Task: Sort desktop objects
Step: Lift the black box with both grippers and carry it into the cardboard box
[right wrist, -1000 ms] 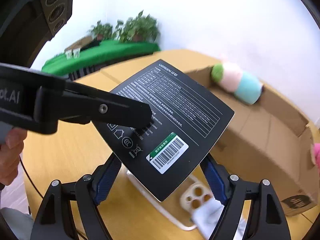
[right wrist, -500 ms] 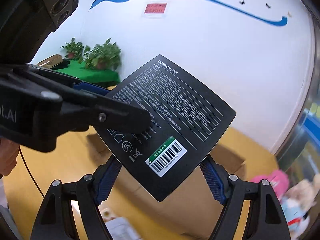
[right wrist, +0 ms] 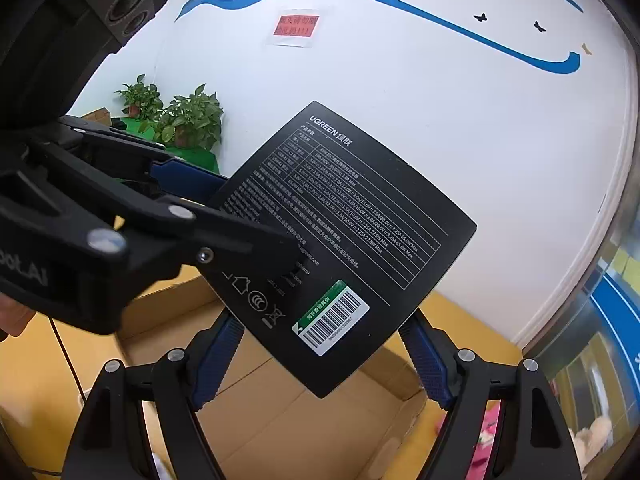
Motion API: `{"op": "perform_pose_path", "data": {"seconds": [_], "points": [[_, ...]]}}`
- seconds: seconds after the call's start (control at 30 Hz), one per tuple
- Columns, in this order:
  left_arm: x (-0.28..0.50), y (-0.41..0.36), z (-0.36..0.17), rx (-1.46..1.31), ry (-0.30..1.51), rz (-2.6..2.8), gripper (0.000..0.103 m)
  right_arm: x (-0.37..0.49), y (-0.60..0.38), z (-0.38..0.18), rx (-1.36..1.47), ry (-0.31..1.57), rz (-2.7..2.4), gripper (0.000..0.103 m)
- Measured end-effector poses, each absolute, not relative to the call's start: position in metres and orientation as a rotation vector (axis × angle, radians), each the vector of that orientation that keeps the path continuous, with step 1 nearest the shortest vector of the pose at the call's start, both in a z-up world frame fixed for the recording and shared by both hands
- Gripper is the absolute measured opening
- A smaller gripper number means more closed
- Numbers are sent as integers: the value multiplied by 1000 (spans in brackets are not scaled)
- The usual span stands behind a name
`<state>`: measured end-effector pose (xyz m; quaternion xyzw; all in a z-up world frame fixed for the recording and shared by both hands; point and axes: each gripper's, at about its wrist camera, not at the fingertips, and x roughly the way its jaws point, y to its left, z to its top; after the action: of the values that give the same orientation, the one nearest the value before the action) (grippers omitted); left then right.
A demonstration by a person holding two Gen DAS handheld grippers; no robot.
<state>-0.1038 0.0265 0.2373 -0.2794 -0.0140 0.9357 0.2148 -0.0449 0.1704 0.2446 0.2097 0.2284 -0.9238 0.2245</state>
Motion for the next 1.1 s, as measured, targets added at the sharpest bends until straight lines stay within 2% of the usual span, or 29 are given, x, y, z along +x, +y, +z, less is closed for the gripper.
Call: {"op": "perform_pose_path", "data": {"seconds": [0.17,0.33,0.67,0.87,1.1], "points": [[-152,35,226,-824,-17,2609,57,-97,176,238,646,627,-2534,77],[-208,35,189,-915,-44,2577,57,-152,174,210,754,608,-2509,76],[-285,55,88,-1179,-37,2495,57,-248,189,94,1021,447,-2391,76],[-315,57,39,-1309,-105,2440,57,-279,190,29,1164,411,-2317,76],[-326,68,-1,-1463,-29,2391,56,-311,182,-11,1277,388,-2252,76]]}}
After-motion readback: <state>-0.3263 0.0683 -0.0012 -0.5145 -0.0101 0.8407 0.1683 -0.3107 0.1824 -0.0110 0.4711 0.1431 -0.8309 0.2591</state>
